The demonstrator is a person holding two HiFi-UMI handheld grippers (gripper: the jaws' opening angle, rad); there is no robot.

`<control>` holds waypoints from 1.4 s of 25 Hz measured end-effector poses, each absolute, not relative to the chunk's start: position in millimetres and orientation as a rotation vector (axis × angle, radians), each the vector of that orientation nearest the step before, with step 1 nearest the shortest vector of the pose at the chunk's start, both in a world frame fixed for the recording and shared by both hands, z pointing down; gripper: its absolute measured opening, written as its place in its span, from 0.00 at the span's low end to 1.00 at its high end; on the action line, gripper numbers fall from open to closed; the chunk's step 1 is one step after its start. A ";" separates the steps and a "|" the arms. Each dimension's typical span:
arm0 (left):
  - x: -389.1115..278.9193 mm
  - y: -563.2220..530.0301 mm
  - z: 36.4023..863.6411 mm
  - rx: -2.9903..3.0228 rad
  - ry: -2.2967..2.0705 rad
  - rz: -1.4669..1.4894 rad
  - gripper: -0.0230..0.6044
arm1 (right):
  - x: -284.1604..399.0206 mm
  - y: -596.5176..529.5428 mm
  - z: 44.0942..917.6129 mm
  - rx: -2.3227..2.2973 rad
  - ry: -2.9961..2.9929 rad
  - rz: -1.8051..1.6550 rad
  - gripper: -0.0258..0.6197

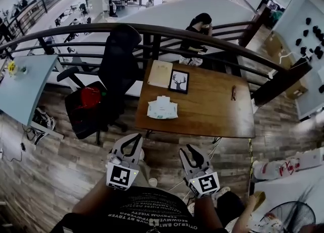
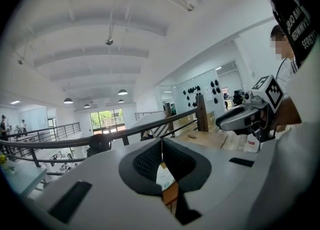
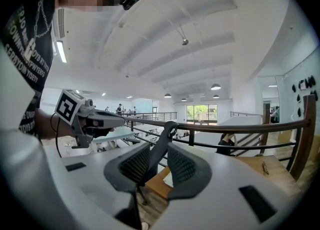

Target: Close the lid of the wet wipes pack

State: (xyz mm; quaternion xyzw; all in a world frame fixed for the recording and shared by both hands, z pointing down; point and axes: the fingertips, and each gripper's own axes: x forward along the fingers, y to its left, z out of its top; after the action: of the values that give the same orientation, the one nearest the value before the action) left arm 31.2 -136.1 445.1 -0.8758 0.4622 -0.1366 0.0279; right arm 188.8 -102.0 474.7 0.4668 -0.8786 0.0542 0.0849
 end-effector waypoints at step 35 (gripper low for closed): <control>9.7 -394.3 437.2 -2.813 1.196 -0.381 0.08 | 145.0 -327.6 459.9 1.542 -2.512 0.196 0.22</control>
State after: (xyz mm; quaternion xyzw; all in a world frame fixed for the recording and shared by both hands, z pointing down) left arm 9.7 -394.3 437.2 -0.9128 0.3880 -0.1236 0.0305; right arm 145.0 -327.6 459.9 0.5197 -0.8467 0.0661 0.0935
